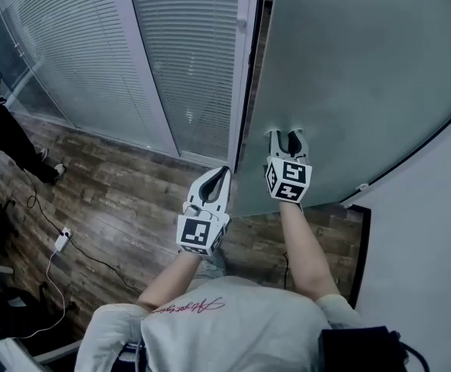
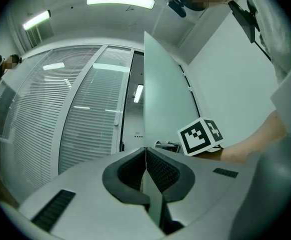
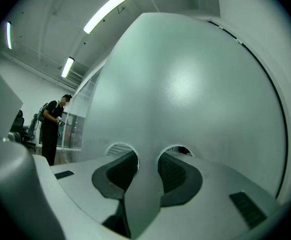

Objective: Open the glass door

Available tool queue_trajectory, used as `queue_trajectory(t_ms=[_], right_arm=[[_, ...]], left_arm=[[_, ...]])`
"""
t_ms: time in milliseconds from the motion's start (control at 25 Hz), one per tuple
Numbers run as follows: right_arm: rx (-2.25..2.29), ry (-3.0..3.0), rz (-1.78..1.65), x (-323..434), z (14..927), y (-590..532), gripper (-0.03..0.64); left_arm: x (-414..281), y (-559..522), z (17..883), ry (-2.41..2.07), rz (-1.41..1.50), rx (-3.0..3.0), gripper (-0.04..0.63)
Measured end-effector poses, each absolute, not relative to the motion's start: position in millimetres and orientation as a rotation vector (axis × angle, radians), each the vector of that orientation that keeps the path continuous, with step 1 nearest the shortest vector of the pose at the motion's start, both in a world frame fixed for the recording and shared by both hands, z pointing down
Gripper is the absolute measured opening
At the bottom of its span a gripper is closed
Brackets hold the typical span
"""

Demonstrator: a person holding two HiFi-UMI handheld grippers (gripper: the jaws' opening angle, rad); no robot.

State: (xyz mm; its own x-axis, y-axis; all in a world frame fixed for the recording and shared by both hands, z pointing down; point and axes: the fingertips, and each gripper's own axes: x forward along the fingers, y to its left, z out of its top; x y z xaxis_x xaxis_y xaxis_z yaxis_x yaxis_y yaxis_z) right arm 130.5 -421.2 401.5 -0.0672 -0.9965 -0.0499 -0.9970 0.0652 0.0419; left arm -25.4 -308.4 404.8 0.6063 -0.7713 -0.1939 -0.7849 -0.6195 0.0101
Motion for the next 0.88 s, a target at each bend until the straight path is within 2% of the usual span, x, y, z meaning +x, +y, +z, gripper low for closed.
queue_trajectory(t_ms=[400,880], right_arm=[[-2.125,2.354,0.06,129.9,405.4,-340.1,0.13],[-1.982,2.487,0.11,142.9,402.5,-242.0,0.13]], left_arm=[[-29.7,-251.1,393.9,1.284,0.272,-2.779,0.017],[39.1,-179.0,396.4,0.828,0.274,-2.942,0.017]])
